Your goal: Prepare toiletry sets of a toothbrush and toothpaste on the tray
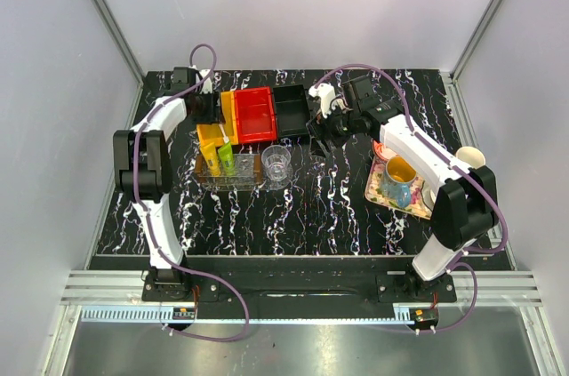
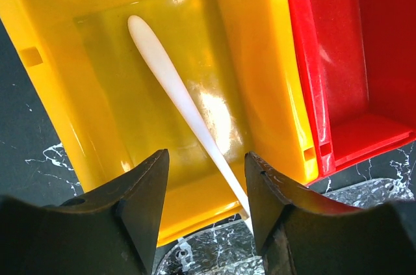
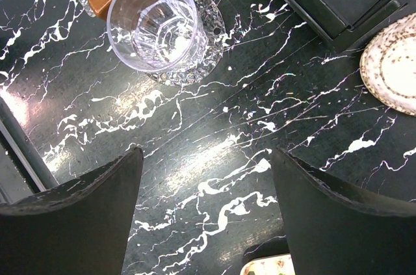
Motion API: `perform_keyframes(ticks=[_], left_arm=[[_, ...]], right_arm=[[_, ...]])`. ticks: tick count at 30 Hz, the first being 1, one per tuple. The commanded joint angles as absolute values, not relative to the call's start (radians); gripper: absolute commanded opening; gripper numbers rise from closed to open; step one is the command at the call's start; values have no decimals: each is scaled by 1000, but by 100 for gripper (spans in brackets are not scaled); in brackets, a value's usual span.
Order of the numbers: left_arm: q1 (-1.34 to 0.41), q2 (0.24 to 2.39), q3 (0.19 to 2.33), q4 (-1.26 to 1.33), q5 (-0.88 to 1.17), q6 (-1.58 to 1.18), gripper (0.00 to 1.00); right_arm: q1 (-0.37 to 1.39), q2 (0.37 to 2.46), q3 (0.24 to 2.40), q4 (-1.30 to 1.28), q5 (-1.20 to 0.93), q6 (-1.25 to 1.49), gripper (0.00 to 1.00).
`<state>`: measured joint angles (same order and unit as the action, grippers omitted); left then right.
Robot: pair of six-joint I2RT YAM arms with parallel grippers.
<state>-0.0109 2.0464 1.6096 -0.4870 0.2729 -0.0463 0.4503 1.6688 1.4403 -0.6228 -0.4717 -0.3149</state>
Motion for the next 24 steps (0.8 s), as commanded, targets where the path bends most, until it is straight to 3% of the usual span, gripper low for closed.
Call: perform_keyframes(ticks=[1,24], left_arm=[[-8,2051,1669,-492,238,-74,54],[-28,2140,1721,-534,187,-98,53]], right_arm=[[445,1649,1457,-583,-471,-322,84],[445,1620,1430,-575,-468,-330,84]])
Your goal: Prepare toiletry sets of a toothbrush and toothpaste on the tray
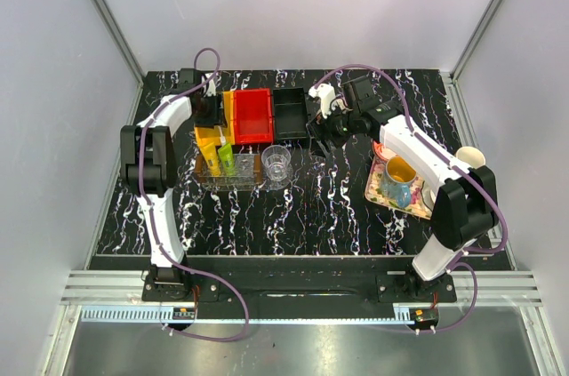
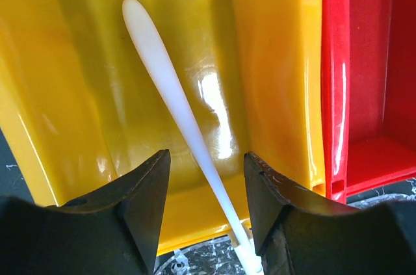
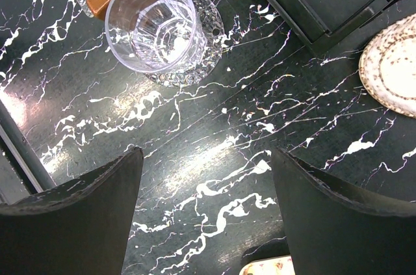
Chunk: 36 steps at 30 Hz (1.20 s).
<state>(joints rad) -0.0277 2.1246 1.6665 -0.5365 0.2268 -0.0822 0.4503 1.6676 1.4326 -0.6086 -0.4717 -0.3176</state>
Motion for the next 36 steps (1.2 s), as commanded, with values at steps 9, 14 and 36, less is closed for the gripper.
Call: perform_keyframes(ticks=[9,14,36], left_arm=[[-32,2141,1718,-534,181,-104,51],[-34,2144,1712,-534,173,-118,49],[-43,2178,1743,-534,160,-152,34]], right_arm=[[445,1621,1427,-575,-469,-333,84],[446,1617,1420,-574,-469,-333,84],[445,1606,1384,-552,-474,-342,84]])
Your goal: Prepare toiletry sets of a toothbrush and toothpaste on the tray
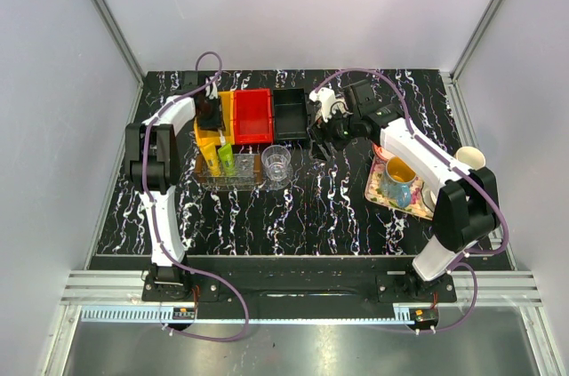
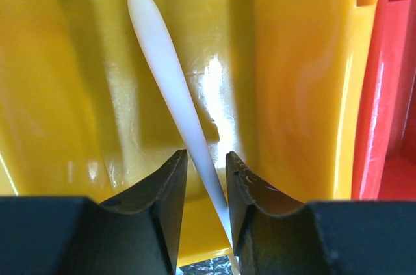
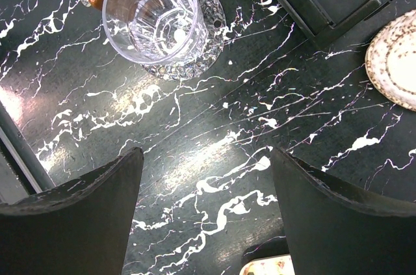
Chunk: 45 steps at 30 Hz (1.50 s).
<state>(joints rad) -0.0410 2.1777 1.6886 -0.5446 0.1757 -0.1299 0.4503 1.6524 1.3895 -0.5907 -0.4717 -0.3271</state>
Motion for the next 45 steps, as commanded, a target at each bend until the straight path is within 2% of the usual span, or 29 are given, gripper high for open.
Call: perform_keyframes(ticks=[1,15,27,36,45], left_arm=[[-43,2177,1744,-534,161,-156,32],[-43,2181,1755,-534,173,-172,11],[-43,2145,1805,-557,172,-157,0],[-40,2001,1813,-548,183,-78,0],[-40,1846,1925,-578,248,80,0]], right_arm=[[445,1606,1384,-552,-474,-344,85],[445,1608,1374,-548,-474,-342,85],[445,1615,1378,-545,-479,-341,85],[445,1608,1410,-563,-468,-353,85],[445,1595,1496,-603,-451,-361,85]])
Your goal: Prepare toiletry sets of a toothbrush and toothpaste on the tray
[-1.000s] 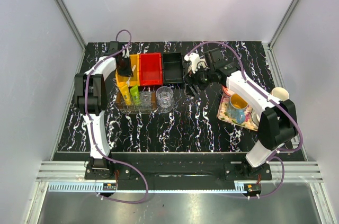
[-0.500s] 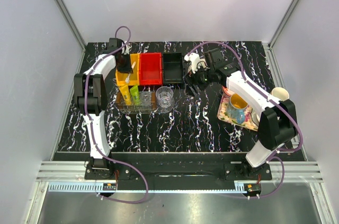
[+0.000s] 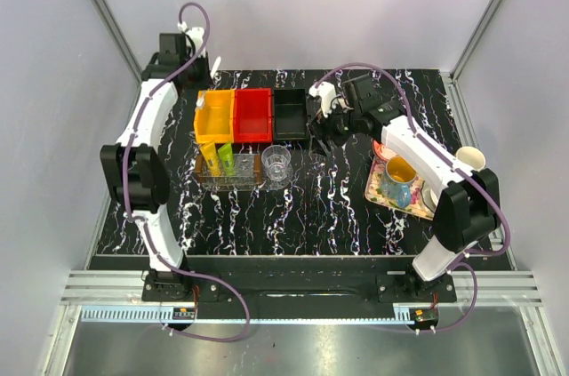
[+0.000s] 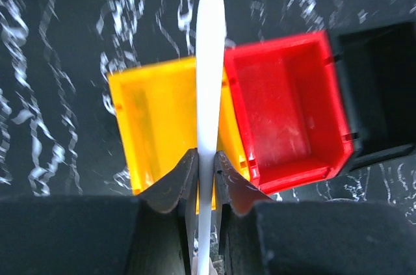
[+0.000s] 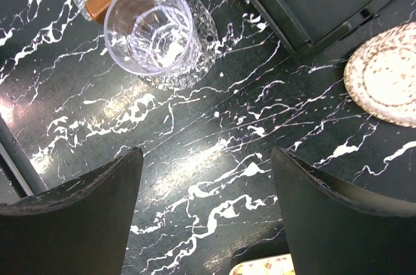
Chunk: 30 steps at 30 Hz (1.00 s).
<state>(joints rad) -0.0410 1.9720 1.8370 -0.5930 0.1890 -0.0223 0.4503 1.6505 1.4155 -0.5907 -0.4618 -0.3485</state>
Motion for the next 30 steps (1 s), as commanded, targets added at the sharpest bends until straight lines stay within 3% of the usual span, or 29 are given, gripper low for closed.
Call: perform_keyframes(ticks=[1,13,15,16,30], left_arm=[[-40,1830,1927,-581,300,93,0],[-75,1609,1798,-643,705,164,0],[-100,1569,1761,-643,724,190,0],[-110,1536,1729,-643,733,198,0],[-316,1440,1661,-916,626,437,0]], right_arm=[[446,1597,1506,-609,-453,-356,86],[446,1586,1747,-704,-465,-336,87],[446,1586,1784,-718,-465,-328,88],[446,1586,1792,-719,-468,-328,99],[448,1551,1853,-825,-437,-506,100]])
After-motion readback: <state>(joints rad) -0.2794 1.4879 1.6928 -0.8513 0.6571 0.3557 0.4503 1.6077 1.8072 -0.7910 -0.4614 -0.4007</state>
